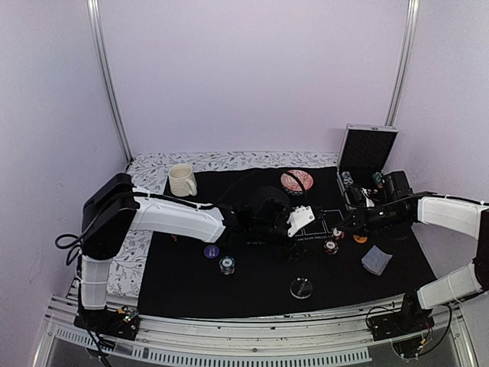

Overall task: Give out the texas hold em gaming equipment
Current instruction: Place the poker chip on the poker chips pile.

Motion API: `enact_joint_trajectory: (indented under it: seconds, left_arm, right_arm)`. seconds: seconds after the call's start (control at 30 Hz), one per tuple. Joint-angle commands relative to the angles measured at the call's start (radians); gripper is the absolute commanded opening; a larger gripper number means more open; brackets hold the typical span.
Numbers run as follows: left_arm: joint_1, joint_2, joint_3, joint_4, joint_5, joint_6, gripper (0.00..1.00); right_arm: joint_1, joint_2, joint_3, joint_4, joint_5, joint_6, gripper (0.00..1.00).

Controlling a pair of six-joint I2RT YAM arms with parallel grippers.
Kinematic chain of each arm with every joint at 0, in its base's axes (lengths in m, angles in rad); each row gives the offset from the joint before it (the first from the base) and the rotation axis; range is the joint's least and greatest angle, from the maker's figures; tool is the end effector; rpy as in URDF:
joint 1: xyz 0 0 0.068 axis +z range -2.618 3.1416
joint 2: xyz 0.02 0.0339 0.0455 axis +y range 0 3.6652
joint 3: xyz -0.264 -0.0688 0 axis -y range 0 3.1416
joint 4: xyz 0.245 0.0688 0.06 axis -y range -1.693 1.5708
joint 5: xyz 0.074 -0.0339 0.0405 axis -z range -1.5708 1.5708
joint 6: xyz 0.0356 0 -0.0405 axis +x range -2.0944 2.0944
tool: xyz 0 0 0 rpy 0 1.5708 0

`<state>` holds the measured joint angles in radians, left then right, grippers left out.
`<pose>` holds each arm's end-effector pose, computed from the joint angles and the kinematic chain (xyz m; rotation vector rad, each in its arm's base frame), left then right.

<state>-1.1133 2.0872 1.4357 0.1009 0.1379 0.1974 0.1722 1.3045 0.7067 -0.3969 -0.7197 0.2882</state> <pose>0.2053 -0.4280 0.1851 1.4030 1.6862 -0.6780 0.2341 0.0645 0.1954 -0.1351 2.5454 1.0992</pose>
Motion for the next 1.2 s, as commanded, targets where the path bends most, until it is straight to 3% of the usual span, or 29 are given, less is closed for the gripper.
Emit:
enact_joint_trajectory:
  seconds: [0.0, 0.17, 0.8, 1.17]
  left_arm:
    - [-0.016, 0.095, 0.084, -0.006, -0.033, -0.003, 0.86]
    - [-0.031, 0.176, 0.154, -0.004, -0.081, -0.018, 0.82]
    - [-0.046, 0.334, 0.272, 0.037, -0.114, -0.049, 0.48]
    - [-0.049, 0.374, 0.309, 0.054, -0.123, -0.049, 0.38]
  right_arm:
    - [-0.015, 0.003, -0.074, 0.183, -0.123, 0.045, 0.03]
    - [-0.032, 0.061, -0.114, 0.272, -0.156, 0.059, 0.03]
    - [-0.059, 0.163, -0.162, 0.342, -0.189, 0.033, 0.03]
    - [-0.062, 0.202, -0.159, 0.345, -0.196, 0.015, 0.05]
